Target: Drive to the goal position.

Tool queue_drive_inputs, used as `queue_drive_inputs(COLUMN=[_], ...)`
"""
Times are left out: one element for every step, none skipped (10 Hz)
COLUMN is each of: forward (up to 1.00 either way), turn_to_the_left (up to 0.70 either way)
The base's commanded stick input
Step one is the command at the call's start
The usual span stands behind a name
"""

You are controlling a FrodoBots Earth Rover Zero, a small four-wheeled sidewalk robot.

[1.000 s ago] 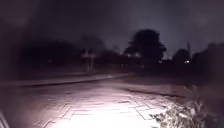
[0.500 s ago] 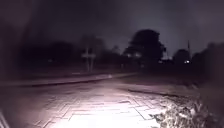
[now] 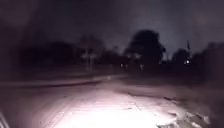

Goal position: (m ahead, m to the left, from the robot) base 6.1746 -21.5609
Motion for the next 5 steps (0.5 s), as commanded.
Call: queue_drive_inputs(forward=[0.7, 0.7, 0.7, 0.7, 0.7], turn_to_the_left=[0.0, 0.0, 0.0, 0.0, 0.0])
